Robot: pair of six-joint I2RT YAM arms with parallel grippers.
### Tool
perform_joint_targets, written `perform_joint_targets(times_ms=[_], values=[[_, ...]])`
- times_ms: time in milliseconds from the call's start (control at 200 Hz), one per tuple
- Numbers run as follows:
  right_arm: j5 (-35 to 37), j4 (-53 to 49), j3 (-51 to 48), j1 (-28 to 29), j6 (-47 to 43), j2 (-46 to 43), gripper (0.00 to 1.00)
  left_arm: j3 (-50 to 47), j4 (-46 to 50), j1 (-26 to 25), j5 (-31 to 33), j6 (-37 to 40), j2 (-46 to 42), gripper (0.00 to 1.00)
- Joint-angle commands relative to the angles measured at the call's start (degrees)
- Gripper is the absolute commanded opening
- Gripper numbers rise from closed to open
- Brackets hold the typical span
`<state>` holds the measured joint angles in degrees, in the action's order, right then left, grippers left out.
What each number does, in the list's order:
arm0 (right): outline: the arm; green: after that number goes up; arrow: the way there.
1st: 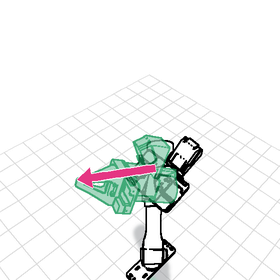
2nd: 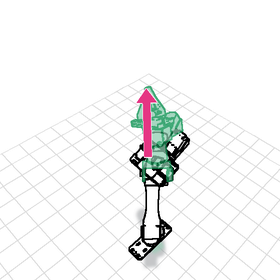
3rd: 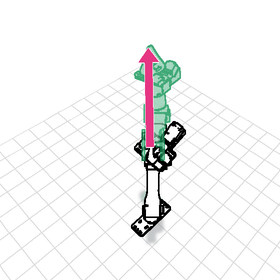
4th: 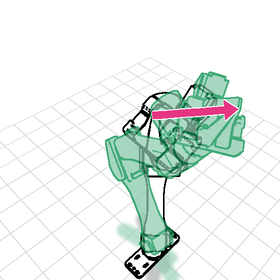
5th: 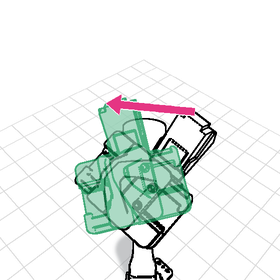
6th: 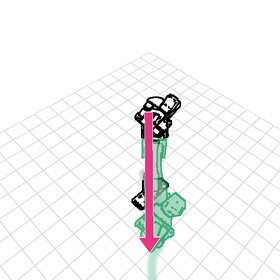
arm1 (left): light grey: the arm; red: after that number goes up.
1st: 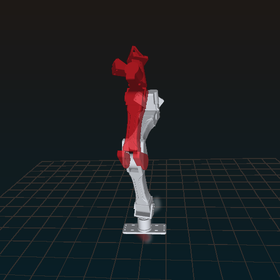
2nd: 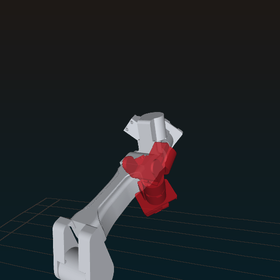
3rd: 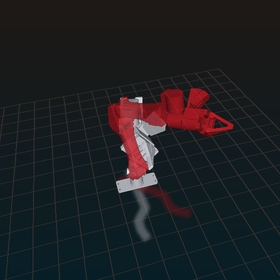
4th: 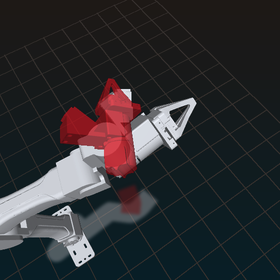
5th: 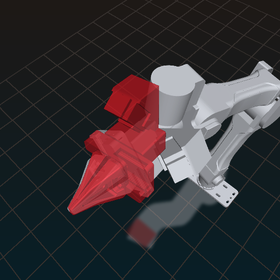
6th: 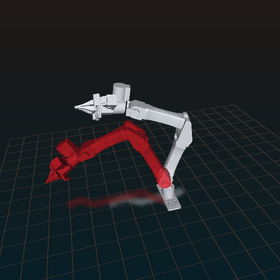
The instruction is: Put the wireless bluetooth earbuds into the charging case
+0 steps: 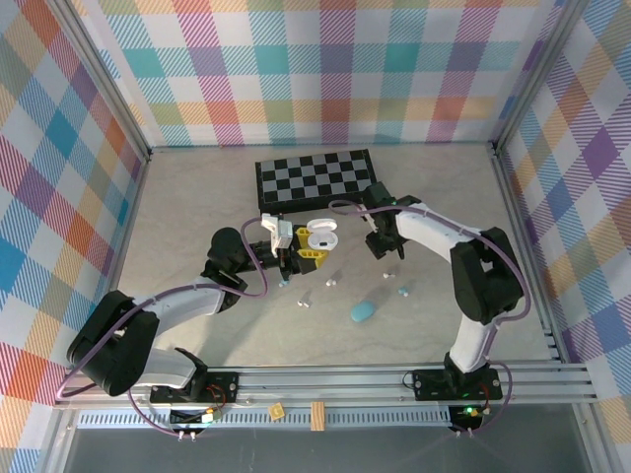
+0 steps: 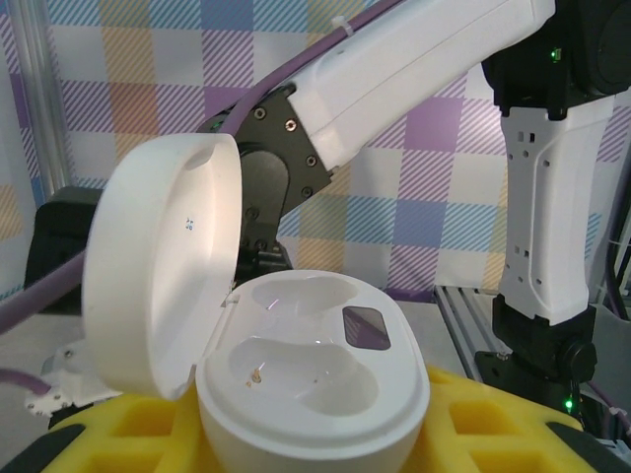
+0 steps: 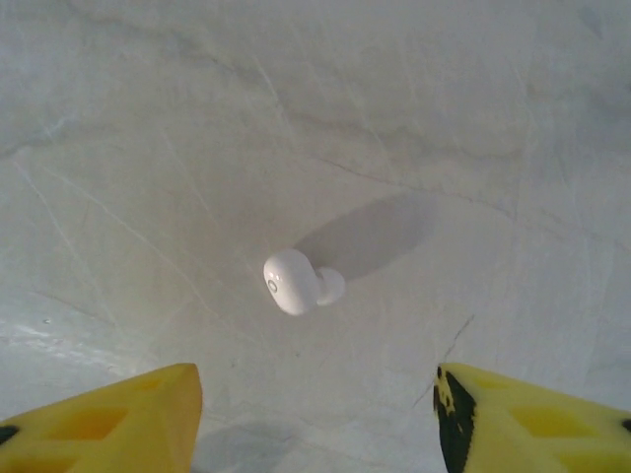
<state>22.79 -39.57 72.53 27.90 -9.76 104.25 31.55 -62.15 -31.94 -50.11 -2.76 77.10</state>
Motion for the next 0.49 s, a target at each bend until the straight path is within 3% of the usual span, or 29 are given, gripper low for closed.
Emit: perform_joint_targets(times_ms=[0, 490], values=[[4.6, -2.3, 3.3, 0.7, -3.7, 2.7, 0.54, -1.0, 0.3, 0.7, -1.5, 2.1, -2.0, 0.38], [5.0, -4.2, 8.9, 2.0, -6.6, 11.2, 0.34, -0.7, 2.1, 0.7, -1.5, 3.1, -2.0, 0.38]])
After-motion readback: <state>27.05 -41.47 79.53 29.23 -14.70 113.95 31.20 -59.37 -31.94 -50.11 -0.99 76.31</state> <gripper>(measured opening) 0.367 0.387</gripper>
